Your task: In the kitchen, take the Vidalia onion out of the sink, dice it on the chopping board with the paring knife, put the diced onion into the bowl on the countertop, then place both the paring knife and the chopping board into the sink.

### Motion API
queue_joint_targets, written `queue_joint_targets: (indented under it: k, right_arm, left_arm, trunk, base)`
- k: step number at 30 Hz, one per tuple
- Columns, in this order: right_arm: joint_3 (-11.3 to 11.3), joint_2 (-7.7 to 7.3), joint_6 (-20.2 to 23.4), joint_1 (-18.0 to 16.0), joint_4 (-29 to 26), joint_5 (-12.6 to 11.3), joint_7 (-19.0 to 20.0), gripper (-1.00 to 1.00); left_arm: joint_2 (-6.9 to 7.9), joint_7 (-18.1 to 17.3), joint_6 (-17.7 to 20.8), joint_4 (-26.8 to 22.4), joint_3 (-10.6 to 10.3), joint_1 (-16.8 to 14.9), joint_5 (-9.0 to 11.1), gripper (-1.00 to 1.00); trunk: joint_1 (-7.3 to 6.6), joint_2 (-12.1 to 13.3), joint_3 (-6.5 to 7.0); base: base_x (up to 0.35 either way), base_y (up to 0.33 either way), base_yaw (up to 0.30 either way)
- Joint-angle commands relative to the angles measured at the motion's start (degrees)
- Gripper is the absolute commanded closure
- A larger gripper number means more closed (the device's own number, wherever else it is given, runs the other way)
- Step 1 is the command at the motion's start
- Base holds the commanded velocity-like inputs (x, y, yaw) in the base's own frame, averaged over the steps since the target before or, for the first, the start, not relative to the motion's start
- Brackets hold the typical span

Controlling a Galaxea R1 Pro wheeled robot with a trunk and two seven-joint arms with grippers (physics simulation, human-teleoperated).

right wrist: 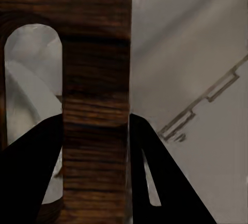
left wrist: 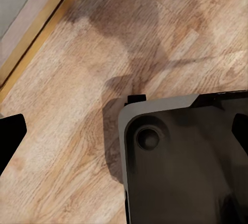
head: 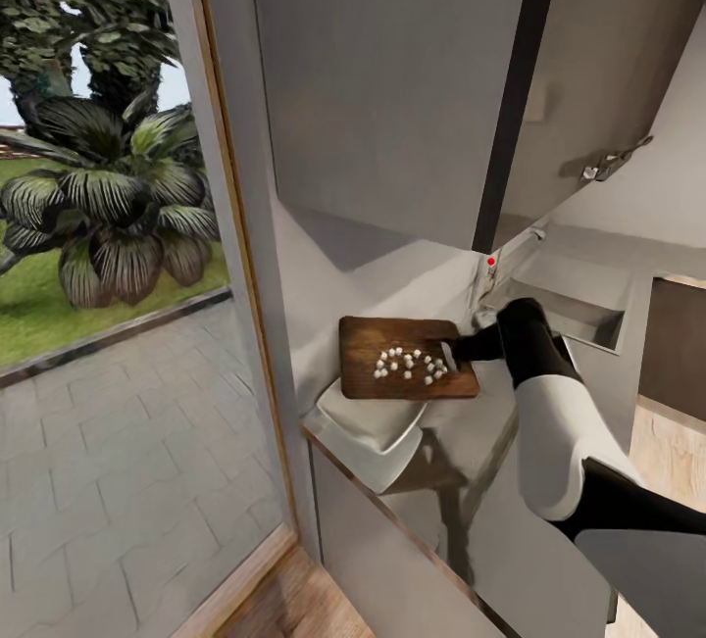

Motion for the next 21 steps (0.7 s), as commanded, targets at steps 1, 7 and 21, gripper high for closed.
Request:
queue_joint_targets:
  k: [1,7,21]
  right_arm:
    - [-0.6,0.41,-0.3,-0.1,-0.1,0.3,0.8,1.00]
    - [-1.3,2.11,-2.8,-0.2,-0.1,0.2,2.2,1.00]
    - [-1.5,1.83,0.5,-0.2,-0.2,3.0,-3.6,1.00]
  left_arm:
    - [-0.02,0.1,-0.3,0.2,-0.5,-0.1,0.3,-1.00]
    - [-0.20,0.0,-0.3,0.2,-0.6,-0.1,0.2,-1.00]
    - [-0.25,-0.3,-0.2,0.6,-0.7,-0.1,0.1,-1.00]
  trunk:
    - [0.03,-0.1,-0.13]
    - [0.03,-0.1,-0.13]
    - [0.03,-0.1,-0.13]
  base:
    - [0.000,0.000,0.000]
    - [0.000,0.000,0.000]
    - [0.000,0.000,0.000]
